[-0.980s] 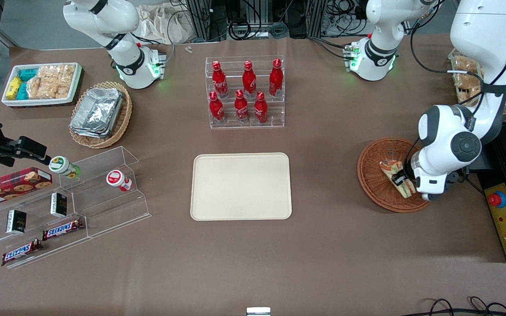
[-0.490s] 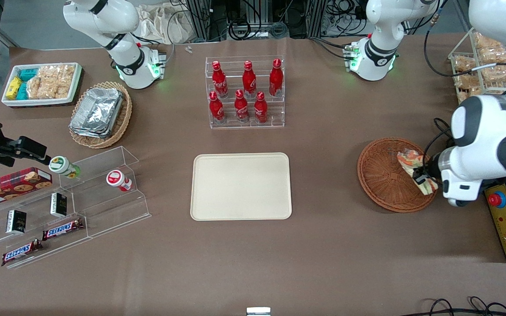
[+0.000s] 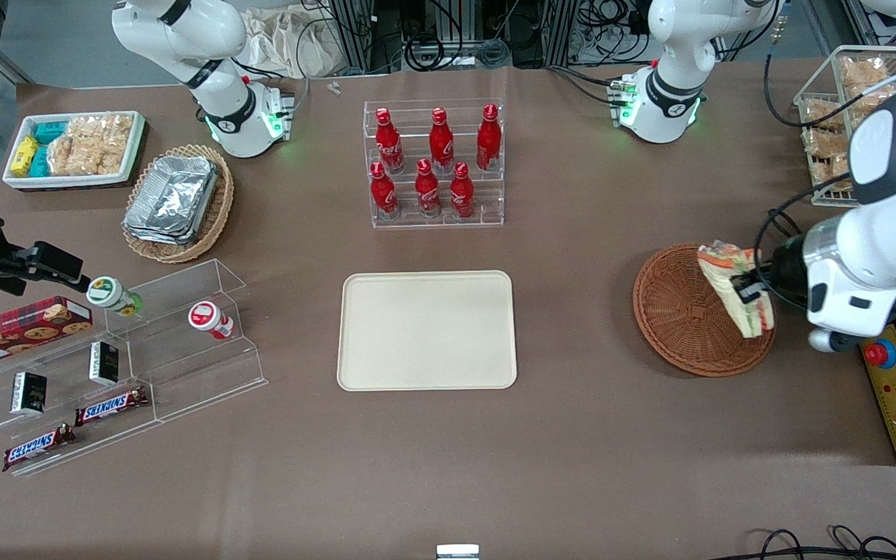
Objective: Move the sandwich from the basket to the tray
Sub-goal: 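Lift the sandwich and carry it with the left gripper over the cream tray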
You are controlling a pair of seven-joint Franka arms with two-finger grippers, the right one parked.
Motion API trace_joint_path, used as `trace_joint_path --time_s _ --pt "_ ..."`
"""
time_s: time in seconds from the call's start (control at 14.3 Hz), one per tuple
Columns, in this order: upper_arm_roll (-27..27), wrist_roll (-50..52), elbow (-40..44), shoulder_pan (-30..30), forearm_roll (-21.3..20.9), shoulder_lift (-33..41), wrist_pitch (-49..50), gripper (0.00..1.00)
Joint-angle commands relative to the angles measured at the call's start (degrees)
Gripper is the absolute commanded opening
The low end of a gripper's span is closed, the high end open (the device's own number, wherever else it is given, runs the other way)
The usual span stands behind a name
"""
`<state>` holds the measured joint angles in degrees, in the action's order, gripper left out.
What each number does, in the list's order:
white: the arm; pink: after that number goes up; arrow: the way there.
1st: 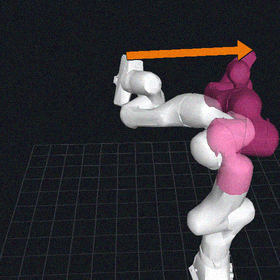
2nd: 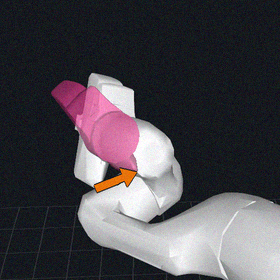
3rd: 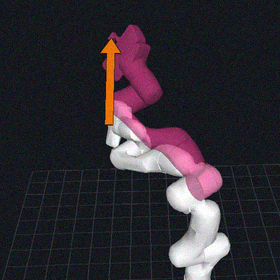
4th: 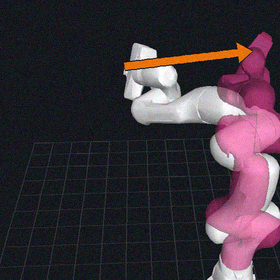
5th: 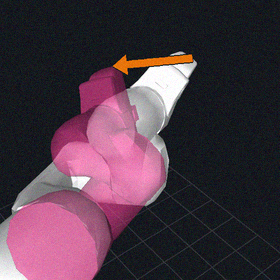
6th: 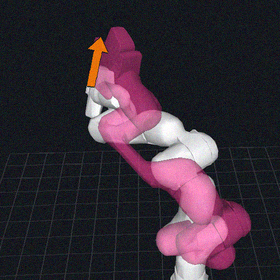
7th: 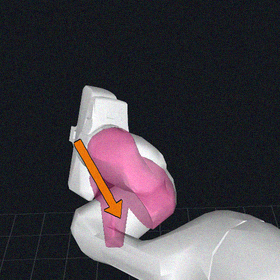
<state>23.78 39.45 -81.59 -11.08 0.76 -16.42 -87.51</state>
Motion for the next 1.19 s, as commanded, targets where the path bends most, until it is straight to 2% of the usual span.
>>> trace_joint_path --time_s 0.0,0.14,0.35,0.77,1.12 --pt "6.77 -2.35 2.49 0.53 0.22 -4.21 -1.06 0.00" --pt "8.74 -2.45 2.93 4.29 -0.40 -8.08 -7.90 0.00" --pt "8.56 -1.49 3.02 11.77 -5.67 -14.31 -14.52 0.00" --pt "8.47 -1.22 3.02 17.75 -6.03 -27.06 -27.96 0.00" --pt "7.77 0.19 2.85 22.23 -6.29 -32.00 -30.43 0.00"
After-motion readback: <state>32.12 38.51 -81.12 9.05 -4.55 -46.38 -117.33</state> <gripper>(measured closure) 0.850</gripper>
